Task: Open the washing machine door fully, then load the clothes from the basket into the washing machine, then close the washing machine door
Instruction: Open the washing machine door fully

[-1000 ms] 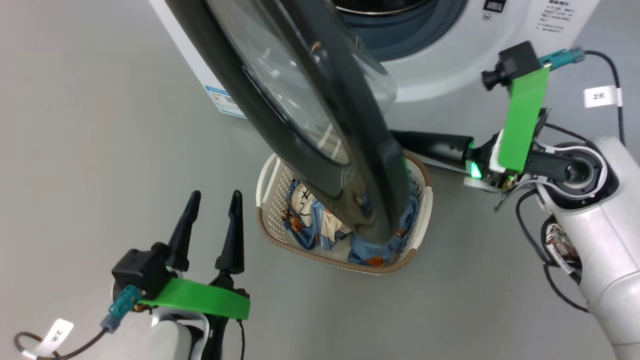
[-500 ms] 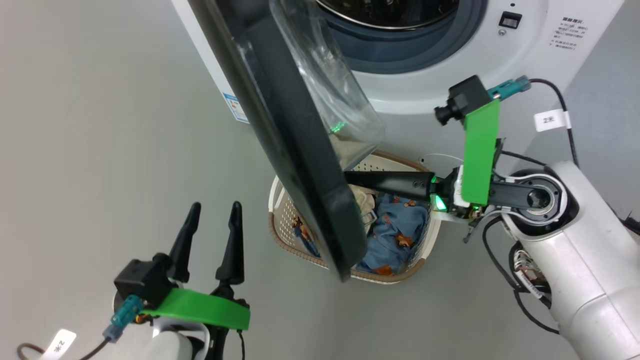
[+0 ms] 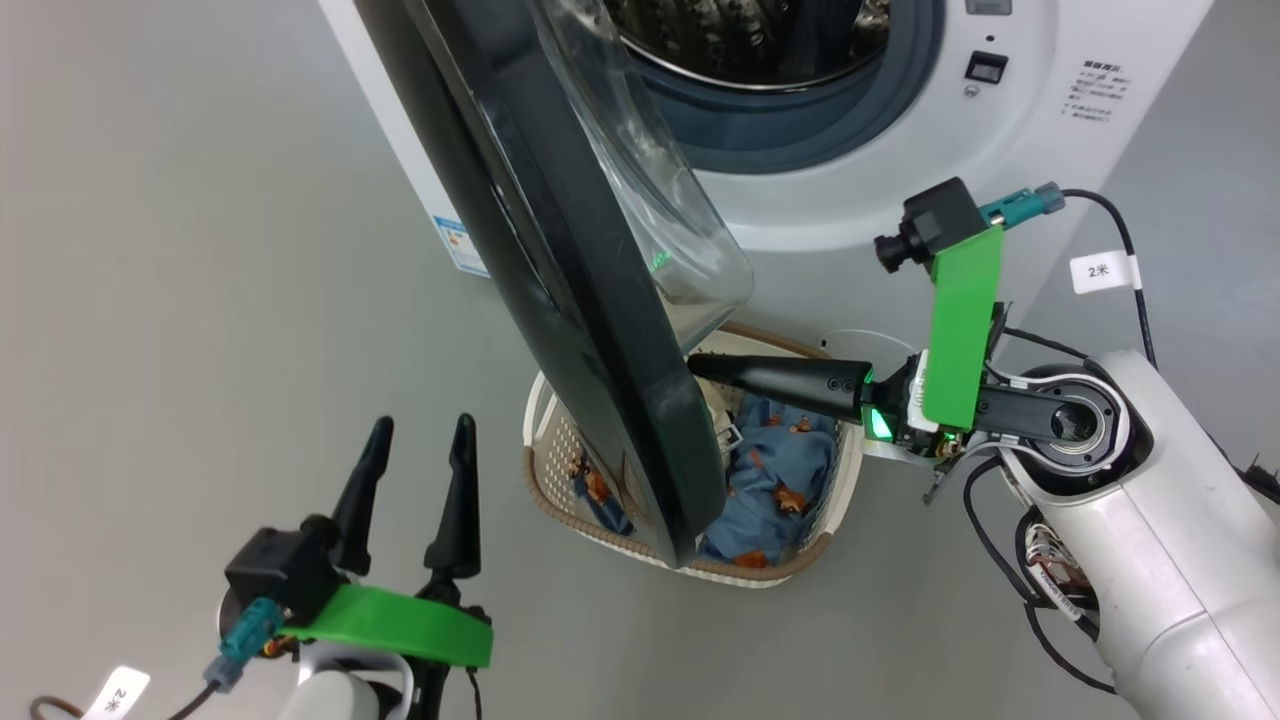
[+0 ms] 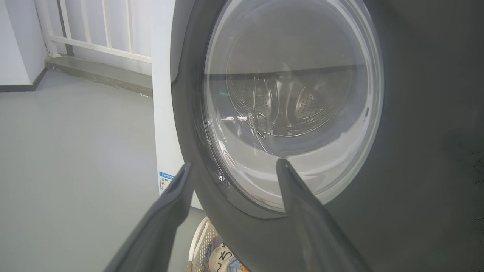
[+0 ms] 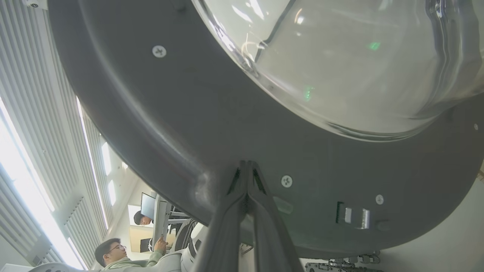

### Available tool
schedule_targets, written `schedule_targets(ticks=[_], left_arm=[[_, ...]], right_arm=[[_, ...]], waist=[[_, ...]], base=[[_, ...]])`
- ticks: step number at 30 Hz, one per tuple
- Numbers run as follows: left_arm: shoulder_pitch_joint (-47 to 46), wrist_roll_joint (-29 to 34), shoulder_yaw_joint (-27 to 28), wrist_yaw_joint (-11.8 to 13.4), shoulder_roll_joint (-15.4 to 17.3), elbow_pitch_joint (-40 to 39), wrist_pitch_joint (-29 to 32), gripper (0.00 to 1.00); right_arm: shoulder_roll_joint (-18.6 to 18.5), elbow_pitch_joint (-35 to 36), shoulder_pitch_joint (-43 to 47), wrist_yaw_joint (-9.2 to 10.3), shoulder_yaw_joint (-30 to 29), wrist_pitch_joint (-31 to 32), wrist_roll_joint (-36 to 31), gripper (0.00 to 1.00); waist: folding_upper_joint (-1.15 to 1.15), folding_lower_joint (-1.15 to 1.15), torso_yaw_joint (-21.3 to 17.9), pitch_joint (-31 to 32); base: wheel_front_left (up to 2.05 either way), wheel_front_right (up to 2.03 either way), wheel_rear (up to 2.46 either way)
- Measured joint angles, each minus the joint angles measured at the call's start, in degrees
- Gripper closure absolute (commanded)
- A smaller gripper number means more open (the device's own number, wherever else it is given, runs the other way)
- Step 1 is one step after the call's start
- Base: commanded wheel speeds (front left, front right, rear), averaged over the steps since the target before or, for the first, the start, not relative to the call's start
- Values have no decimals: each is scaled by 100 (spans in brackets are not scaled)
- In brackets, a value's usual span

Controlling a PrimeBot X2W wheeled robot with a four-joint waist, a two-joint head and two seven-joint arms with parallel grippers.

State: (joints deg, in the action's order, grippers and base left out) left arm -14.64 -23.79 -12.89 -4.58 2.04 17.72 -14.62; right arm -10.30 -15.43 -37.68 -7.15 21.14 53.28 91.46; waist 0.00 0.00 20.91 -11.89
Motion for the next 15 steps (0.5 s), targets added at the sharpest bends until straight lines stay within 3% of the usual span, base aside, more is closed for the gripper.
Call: schedule_targets(ticks=[7,8,9,10,11,12,13,14,15], left_arm=[[146,224,66,-93,1,136,0,0],[171,265,87,-94,1,158,0,0],[204,299,119,-103,1,187,0,0],[220,336,154,-132,2,233,0,0],[231,381,193,-145,2,263,0,0],[240,435,235,-148,2,279,0,0],[263,480,269,-154,4,281,0,0],[300,517,296,-191,10,290,0,0],[338,544,320,-202,21,310,-1,0]], right_arm=[[-8,43,204,0,-188,-331,-174,100],[-15,45,252,0,-222,-389,-204,96],[-31,55,313,0,-255,-435,-220,88],[-53,57,359,0,-267,-504,-249,66],[-76,58,412,0,-275,-594,-303,58],[-99,58,457,0,-274,-659,-334,43],[-114,60,498,0,-278,-719,-334,13],[-123,57,550,0,-285,-805,-336,0],[-137,56,593,0,-285,-873,-346,0]], waist=[[0,0,-106,189],[0,0,-125,222],[0,0,-146,257],[0,0,-169,293],[0,0,-194,329],[0,0,-222,366],[0,0,-252,402],[0,0,-283,441],[0,0,-316,478]], base=[[0,0,0],[0,0,0],[0,0,0],[0,0,0],[0,0,0],[0,0,0],[0,0,0],[0,0,0],[0,0,0]])
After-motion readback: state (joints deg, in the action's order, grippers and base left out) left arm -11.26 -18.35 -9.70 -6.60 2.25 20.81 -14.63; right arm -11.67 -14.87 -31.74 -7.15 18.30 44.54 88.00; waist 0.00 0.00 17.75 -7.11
